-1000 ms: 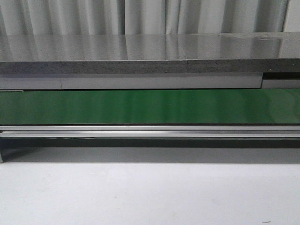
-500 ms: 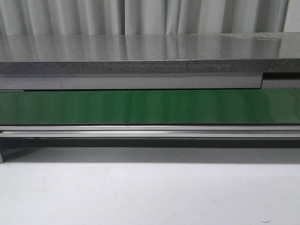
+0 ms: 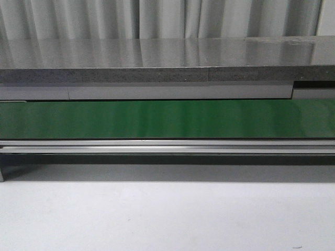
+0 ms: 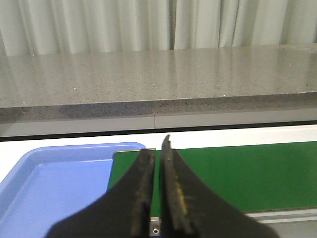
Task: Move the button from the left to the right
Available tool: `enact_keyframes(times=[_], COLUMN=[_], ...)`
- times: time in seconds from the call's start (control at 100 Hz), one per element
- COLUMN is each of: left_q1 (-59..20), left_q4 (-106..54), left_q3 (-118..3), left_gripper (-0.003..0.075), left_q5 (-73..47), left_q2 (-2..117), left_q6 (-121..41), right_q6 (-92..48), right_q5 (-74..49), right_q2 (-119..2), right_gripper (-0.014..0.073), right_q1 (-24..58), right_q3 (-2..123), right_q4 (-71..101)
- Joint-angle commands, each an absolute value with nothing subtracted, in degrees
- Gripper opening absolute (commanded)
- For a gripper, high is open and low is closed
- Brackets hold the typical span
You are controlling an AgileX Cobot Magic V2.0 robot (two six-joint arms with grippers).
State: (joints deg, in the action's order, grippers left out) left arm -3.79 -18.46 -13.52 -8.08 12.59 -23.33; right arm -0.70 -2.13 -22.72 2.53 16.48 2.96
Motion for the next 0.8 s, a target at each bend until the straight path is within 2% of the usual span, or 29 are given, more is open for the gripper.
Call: enact_keyframes(times=[0.0,0.29,0.79], left_q1=[-4.3,-4.3,-4.3], left_q4=[-19.0,-19.0,-19.0], left_q3=[-15.1,-15.1,-15.1], left_gripper=[0.0005,0.0005,0.0005], left_q5=[-3.8,-3.8,-3.8], left_q2=[13.1,13.1,13.1], left_q6=[-23.4,-23.4,-23.4], right_q6=[-0.7,-0.7,-0.7], right_q5=[2.3,2.3,2.3], right_q2=[-22.8,-22.8,-22.8], right_gripper=[0.0325,-0.0076,-0.0069], right_q1=[2.7,2.7,2.7], right_q3=[18.1,18.1,18.1], right_q4=[3.1,3.1,3.1])
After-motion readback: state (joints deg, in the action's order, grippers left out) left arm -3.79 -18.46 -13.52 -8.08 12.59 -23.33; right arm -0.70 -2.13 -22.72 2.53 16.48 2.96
